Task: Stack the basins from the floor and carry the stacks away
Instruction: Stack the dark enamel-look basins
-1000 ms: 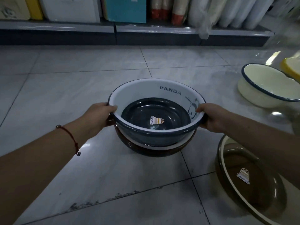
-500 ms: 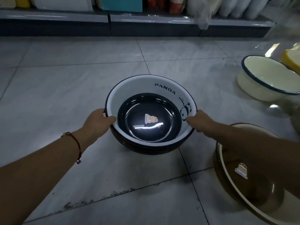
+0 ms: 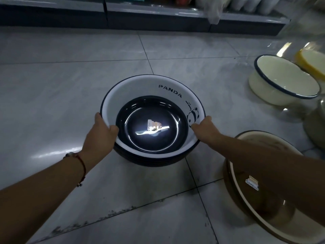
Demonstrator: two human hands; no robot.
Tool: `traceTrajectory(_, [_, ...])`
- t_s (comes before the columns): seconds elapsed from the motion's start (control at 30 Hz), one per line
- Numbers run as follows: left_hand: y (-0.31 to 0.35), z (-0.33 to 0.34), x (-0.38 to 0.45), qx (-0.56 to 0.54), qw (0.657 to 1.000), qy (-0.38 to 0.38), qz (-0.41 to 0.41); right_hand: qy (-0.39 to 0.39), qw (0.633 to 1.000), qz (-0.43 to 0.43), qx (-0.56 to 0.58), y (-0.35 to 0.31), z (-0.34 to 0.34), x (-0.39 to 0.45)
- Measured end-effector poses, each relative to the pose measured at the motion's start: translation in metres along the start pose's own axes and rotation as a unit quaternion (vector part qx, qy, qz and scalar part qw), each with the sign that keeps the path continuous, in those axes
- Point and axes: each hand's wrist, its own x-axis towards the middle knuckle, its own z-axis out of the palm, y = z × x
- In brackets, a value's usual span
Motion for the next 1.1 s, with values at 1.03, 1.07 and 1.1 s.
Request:
traceTrajectory(1.03, [0.084, 0.141, -0.133, 0.352, 0.803, -0.254, 0.409, 0.123, 0.876, 0.44, 0.156, 0.268, -0.14, -0.224])
traceTrajectory(1.07, [0.084, 0.142, -0.134, 0.356, 0.798, -0.254, 0.416, 0.142, 0.849, 0.446, 0.246, 0.264, -0.137, -0.22])
traceTrajectory(1.1, [0.083, 0.143, -0.134, 0.356, 0.795, -0.254, 0.421, 0.159, 0.829, 0.439, 0.307, 0.26, -0.135, -0.215])
